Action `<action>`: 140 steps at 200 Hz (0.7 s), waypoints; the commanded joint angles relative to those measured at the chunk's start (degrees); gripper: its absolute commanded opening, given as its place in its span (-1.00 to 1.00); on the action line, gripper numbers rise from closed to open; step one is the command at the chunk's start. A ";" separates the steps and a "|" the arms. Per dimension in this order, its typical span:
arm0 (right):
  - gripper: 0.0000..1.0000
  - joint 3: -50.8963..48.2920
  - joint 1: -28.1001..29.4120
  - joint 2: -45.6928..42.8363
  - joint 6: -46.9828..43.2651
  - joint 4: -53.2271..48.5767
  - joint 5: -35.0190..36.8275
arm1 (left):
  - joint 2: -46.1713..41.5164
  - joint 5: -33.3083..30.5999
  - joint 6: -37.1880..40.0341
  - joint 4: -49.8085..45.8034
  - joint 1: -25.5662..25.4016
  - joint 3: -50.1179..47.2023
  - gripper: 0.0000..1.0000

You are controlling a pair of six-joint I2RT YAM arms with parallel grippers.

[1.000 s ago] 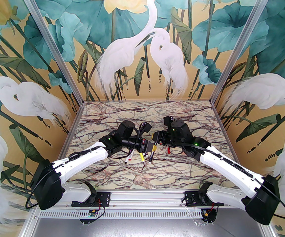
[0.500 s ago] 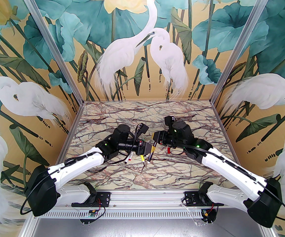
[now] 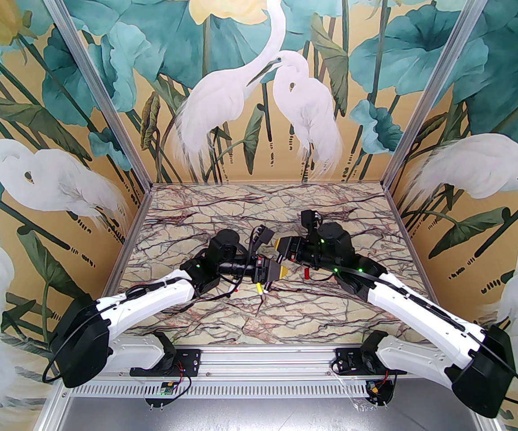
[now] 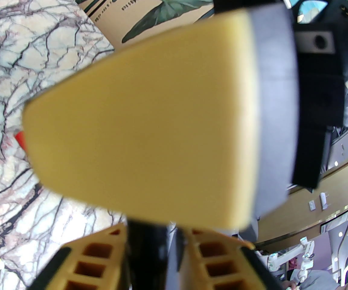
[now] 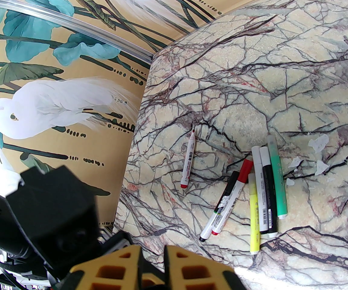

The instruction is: Open the pen caps

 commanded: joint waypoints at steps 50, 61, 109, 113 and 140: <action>-0.74 -4.41 0.29 -6.48 2.03 0.49 8.12 | -1.98 -3.14 -0.23 1.88 -0.30 -0.27 -0.87; -0.74 -4.59 0.19 -7.48 0.74 1.75 7.58 | -1.64 -0.72 -0.63 2.68 -0.33 -0.19 -0.89; -0.76 -4.23 -3.35 -10.31 -5.76 7.33 -1.69 | -1.73 7.96 -1.75 3.40 -0.28 1.03 -0.94; -0.76 -4.35 -3.62 -10.35 -5.84 7.91 -2.33 | -1.51 9.24 -2.28 4.09 -0.32 1.10 -0.94; -0.77 -4.96 -5.88 -9.70 -6.30 12.88 -7.13 | -0.43 13.93 -4.34 6.43 -0.31 1.11 -0.94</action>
